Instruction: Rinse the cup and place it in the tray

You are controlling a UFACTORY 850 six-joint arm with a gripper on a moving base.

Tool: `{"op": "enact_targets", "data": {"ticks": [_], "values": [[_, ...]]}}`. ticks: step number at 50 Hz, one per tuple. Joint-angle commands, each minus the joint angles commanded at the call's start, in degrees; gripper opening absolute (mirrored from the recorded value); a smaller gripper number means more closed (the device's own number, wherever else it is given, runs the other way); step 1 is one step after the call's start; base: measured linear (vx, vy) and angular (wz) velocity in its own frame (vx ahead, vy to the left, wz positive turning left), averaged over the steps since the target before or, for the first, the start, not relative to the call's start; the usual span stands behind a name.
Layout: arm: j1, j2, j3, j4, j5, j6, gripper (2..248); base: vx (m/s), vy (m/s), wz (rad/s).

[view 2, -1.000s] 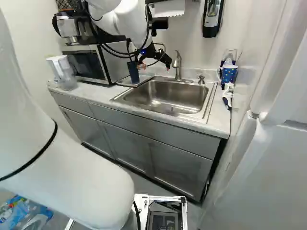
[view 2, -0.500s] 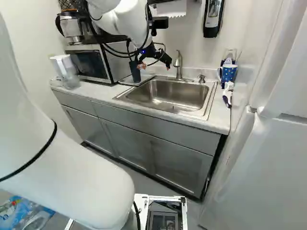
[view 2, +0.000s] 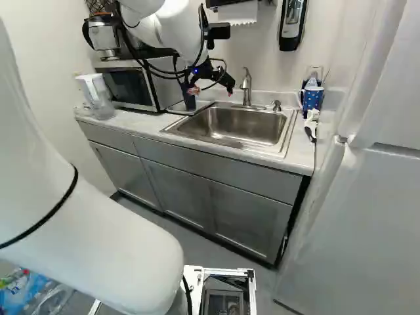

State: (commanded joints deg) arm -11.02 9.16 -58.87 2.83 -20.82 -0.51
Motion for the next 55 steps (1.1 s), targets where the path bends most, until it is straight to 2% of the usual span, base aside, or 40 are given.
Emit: {"op": "enact_targets", "data": {"ticks": [55], "values": [[0.0, 0.0, 0.0, 0.0, 0.0, 0.0, 247, -0.093, 0.029, -0.002]]}}
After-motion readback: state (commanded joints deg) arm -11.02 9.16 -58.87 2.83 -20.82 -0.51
